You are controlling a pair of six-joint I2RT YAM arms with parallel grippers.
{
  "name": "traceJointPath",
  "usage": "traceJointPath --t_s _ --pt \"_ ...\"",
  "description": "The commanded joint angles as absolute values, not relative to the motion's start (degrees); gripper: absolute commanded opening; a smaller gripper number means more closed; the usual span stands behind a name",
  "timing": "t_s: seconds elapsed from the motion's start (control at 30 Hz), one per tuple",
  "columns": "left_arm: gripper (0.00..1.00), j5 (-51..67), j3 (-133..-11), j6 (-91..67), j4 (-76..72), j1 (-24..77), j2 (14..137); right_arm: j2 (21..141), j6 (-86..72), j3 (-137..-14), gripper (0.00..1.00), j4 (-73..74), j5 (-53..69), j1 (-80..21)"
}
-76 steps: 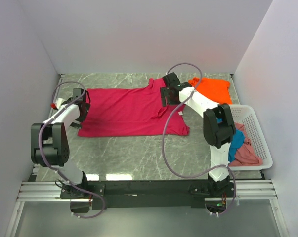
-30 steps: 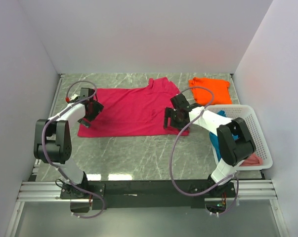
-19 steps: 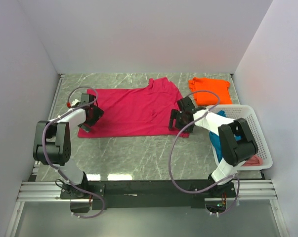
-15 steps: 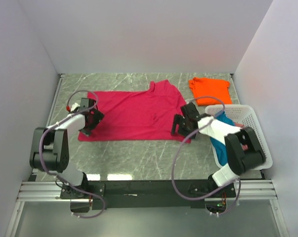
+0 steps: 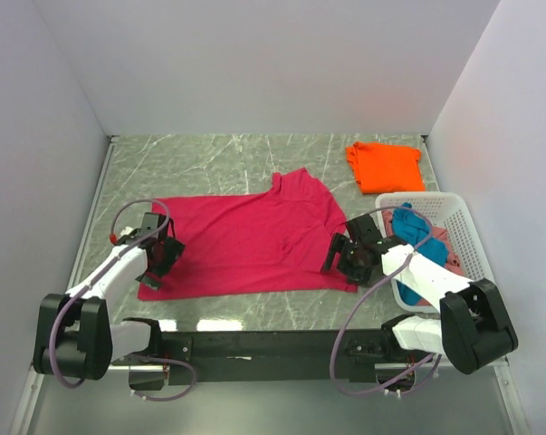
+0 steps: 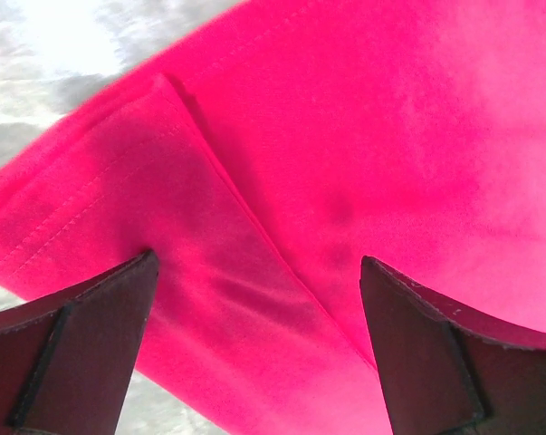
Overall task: Fold and stack the t-shirts
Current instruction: Fold the tshirt
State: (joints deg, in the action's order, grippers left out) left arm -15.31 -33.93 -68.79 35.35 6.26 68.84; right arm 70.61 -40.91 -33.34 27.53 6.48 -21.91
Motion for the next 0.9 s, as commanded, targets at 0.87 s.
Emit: traceJointPath --t_s 0.87 --pt "0.86 -24.43 -84.80 -64.16 42.09 -2.02 107.28 101.50 -22.95 -91.57 0.91 37.35 -7.73 -22.06"
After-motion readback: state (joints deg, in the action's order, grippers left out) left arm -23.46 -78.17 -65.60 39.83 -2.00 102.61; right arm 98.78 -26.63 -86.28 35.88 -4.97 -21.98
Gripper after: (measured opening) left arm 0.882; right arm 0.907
